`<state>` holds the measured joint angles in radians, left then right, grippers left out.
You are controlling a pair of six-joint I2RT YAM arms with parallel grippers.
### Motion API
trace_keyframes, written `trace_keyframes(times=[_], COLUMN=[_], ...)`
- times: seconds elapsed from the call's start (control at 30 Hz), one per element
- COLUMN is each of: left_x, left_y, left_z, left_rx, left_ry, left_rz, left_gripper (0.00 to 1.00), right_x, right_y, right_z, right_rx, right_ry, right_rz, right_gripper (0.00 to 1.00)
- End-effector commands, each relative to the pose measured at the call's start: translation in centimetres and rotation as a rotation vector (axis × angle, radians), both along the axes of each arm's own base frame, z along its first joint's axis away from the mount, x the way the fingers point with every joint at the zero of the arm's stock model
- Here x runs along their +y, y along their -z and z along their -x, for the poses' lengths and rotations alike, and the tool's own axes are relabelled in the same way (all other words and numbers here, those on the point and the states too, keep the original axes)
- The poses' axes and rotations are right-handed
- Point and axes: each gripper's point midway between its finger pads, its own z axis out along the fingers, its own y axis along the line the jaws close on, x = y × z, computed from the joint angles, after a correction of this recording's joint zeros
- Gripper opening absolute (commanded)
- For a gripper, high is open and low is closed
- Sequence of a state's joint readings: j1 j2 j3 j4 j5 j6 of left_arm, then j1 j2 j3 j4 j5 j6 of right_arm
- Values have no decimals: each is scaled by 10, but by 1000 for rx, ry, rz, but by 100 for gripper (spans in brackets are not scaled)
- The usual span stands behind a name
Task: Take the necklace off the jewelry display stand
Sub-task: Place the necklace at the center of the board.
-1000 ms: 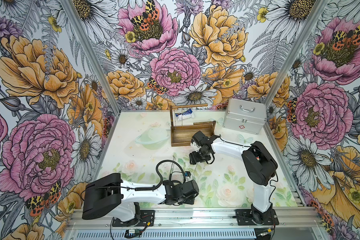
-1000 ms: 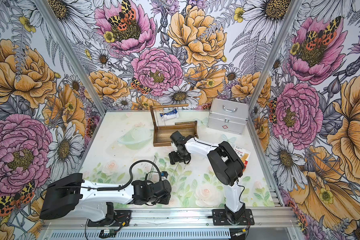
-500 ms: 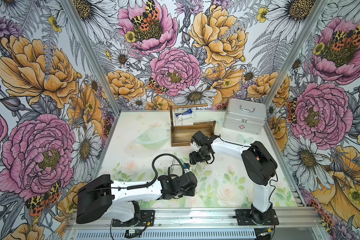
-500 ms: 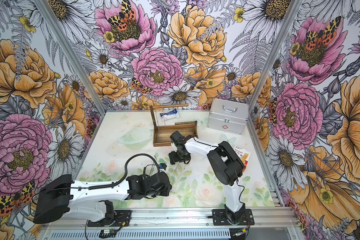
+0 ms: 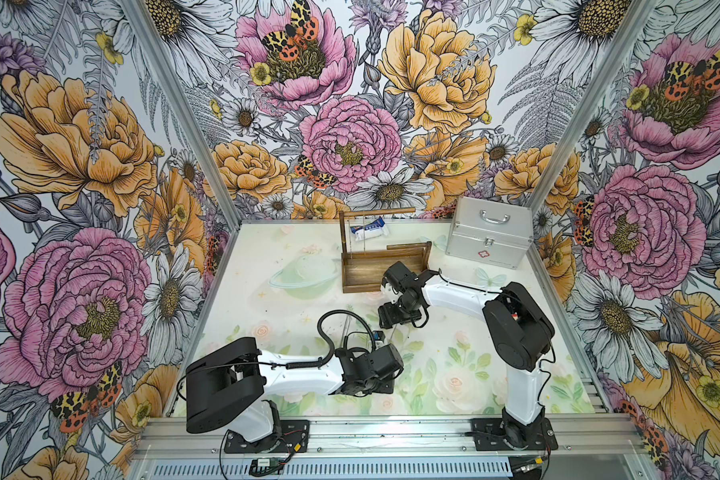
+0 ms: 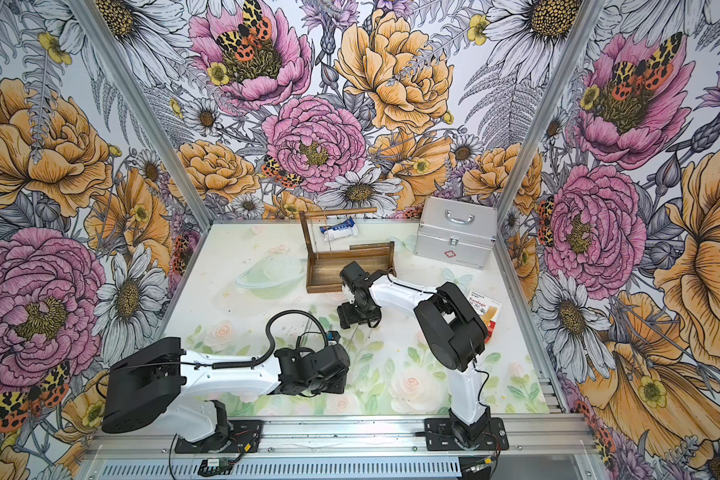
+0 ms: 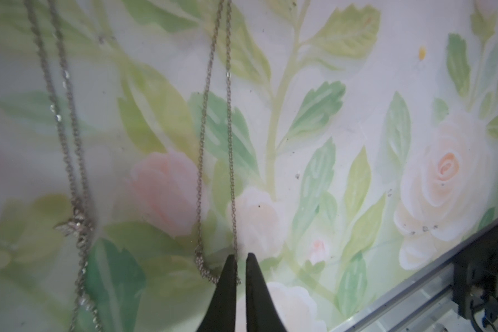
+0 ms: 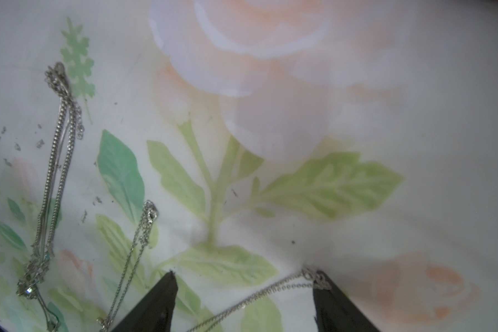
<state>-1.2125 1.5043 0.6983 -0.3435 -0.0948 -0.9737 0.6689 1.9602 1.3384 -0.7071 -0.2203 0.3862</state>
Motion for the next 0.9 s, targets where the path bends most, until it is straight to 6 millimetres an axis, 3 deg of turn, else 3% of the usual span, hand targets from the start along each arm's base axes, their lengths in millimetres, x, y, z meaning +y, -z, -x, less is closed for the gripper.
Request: trace_keyframes(times=[0.0,0.23,0.4,0.7,0.87], left_x=[6,23,21,1,-16], left_y=[16,25,17,-3,-22], left_z=[11,20,18,10,2], left_rx=[59,81,54,6,-29], left_ry=[-9,-47,-41,10,31], left_rz=[-24,-45,-22,25,68], left_gripper=[10,9,9,17,19], right_x=[-3,-8,-15,-16,-29], right_y=[9,8,6,-45,-71], right_z=[-5,-10,-20,-36,-37], right_rx=[2,-2,-12,-123,-185], right_ry=[-10,-23,0,34,70], right_rz=[26,32,34,-35,-55], right_gripper=[76,77,77,77,77])
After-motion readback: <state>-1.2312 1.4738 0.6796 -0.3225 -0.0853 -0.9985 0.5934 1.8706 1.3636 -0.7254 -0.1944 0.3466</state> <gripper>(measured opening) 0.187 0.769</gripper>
